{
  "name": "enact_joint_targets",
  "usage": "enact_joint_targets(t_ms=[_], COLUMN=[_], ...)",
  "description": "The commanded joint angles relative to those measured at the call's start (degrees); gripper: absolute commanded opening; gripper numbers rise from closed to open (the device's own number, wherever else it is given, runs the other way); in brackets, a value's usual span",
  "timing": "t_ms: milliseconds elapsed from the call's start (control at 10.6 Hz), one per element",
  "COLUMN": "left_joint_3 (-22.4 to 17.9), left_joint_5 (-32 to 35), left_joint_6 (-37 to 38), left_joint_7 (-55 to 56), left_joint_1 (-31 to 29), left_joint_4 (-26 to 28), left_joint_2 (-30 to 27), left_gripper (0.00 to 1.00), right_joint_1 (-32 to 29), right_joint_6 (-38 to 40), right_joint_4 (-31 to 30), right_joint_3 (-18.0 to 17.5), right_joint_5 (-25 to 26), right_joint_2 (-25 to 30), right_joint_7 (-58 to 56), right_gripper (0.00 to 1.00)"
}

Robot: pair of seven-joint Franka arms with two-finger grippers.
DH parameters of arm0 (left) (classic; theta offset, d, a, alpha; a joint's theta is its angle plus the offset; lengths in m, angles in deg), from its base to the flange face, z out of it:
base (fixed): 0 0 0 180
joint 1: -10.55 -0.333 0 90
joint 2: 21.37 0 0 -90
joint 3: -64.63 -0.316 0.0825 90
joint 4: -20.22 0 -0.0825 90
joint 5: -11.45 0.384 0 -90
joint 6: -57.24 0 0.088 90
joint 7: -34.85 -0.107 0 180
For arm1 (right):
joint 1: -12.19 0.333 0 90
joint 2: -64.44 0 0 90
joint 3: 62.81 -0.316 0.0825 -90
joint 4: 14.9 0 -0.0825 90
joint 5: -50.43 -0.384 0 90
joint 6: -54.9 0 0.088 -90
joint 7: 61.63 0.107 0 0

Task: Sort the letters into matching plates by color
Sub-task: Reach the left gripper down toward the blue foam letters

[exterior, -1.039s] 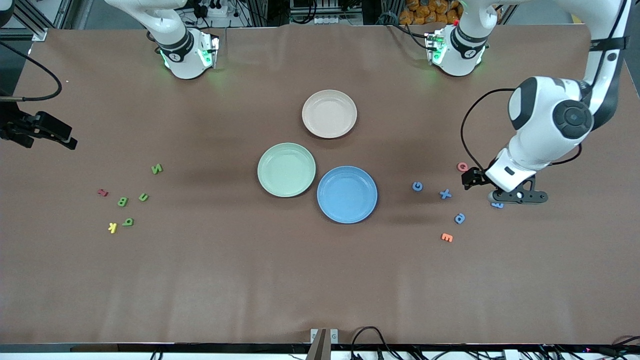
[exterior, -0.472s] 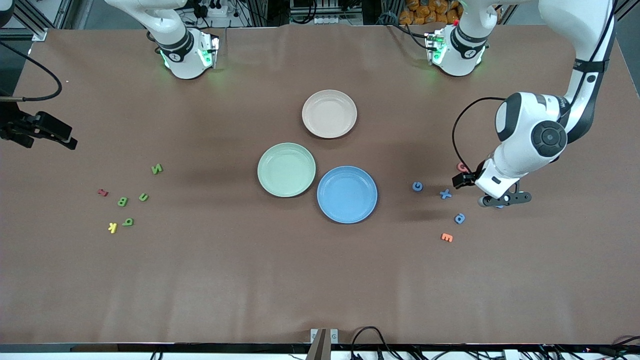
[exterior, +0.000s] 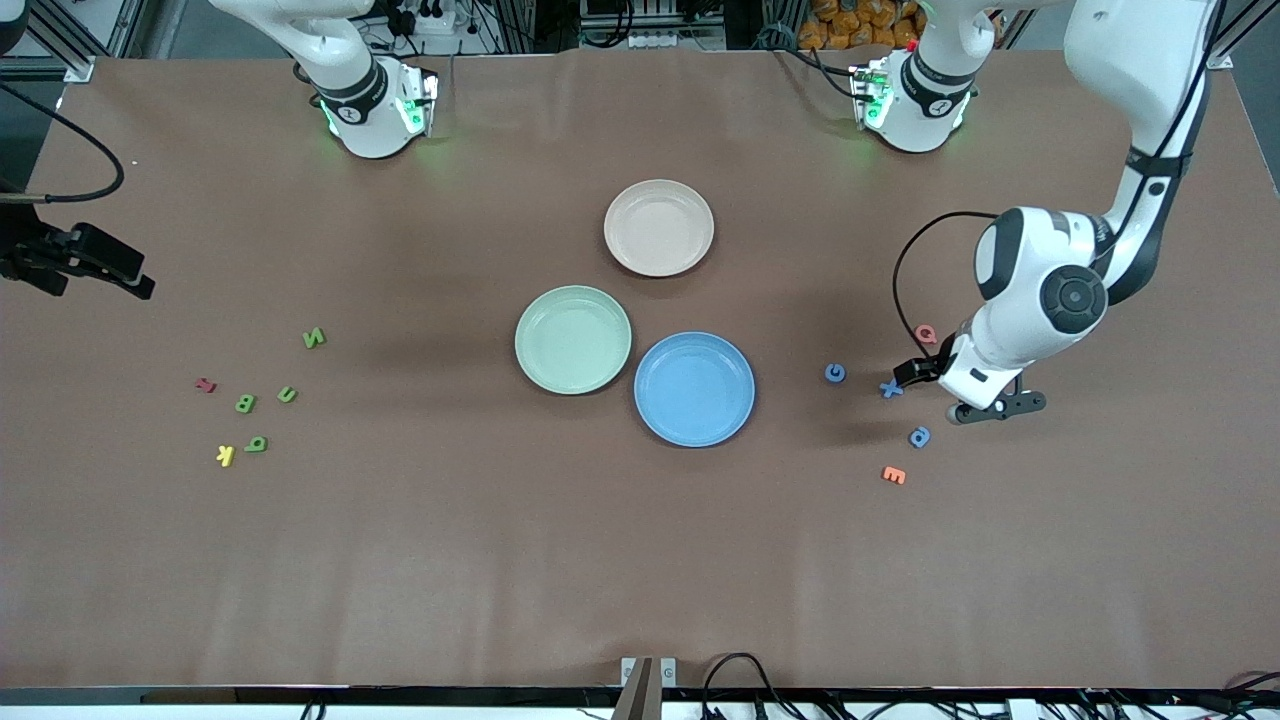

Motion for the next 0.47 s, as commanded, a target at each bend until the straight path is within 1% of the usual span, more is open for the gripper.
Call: enact_joint_targets(t_ms=[0,94,378], left_joint_3=[-0.13,-0.22,-0.31], left_joint_5=[-0.24,-0.24,0.20], left_joint_6=[-6.53,-7.76,-9.09], left_joint_7=[5.05,6.72,7.79], left_joint_1=[2.26,3.49,4.03], left_joint_4=[0.09,0.09,0.61], left_joint_2=[4.83,6.06,7.39], left_gripper=[1.00,1.00,1.00], right_joint_1=[0.40,0.40,0.48], right_joint_6=[-0.37,-0.37,-0.46], right_joint_4=[-0.56,-0.56,-0.56], right_joint_3=[0.09,0.09,0.09], right_joint_5=[0.70,0.70,0.70], right_joint_2=[0.49,0.49,0.40], right_joint_7=[0.35,0.35,0.26], right_gripper=[1.00,1.00,1.00])
